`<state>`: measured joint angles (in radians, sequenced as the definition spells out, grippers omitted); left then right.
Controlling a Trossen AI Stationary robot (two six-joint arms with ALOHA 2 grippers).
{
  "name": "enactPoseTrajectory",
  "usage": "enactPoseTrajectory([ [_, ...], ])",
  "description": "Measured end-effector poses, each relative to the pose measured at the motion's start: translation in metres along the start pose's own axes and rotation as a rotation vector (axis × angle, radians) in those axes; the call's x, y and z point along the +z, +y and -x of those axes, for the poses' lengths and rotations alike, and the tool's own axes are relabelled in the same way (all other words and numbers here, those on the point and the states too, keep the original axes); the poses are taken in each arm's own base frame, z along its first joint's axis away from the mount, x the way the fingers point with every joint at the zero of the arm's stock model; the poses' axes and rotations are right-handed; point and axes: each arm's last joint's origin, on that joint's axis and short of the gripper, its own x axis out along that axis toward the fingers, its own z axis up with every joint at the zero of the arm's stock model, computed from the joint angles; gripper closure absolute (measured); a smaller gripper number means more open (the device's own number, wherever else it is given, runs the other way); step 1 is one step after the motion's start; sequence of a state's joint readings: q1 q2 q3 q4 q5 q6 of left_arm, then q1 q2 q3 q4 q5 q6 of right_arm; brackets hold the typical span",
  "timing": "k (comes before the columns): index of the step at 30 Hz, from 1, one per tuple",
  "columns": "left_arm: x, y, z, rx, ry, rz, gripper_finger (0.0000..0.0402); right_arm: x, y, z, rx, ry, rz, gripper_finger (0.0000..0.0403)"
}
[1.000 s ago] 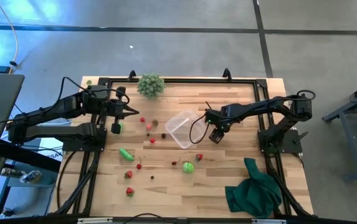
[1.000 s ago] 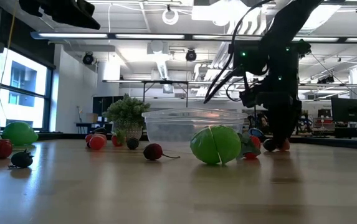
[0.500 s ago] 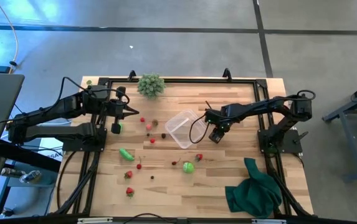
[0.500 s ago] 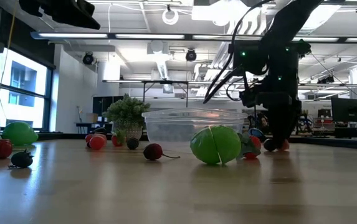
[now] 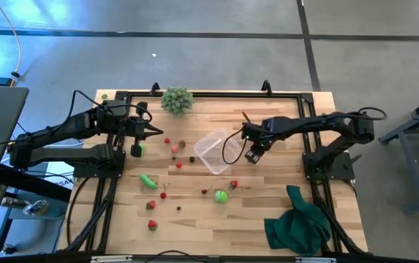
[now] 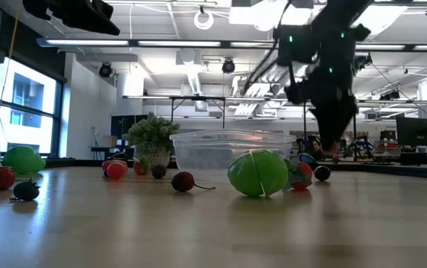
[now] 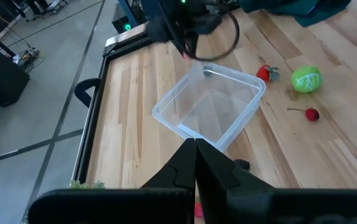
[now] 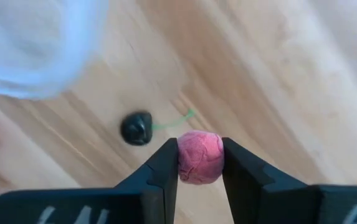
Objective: Pick and placing Produce into tupperware
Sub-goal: Put the pink peach into the transparent bin
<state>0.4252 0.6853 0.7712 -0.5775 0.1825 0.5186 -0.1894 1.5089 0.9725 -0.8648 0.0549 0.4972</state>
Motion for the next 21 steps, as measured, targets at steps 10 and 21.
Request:
enactPoseTrajectory([
  [10, 0.000, 0.000, 0.000, 0.000, 0.000, 0.001, 0.0401, 0.054, 0.024, 0.085, 0.210, -0.433, 0.045, 0.0318],
  [21, 0.000, 0.000, 0.000, 0.000, 0.000, 0.000, 0.0401, 0.101, 0.055, 0.038, 0.222, -0.287, 0.206, 0.0318],
])
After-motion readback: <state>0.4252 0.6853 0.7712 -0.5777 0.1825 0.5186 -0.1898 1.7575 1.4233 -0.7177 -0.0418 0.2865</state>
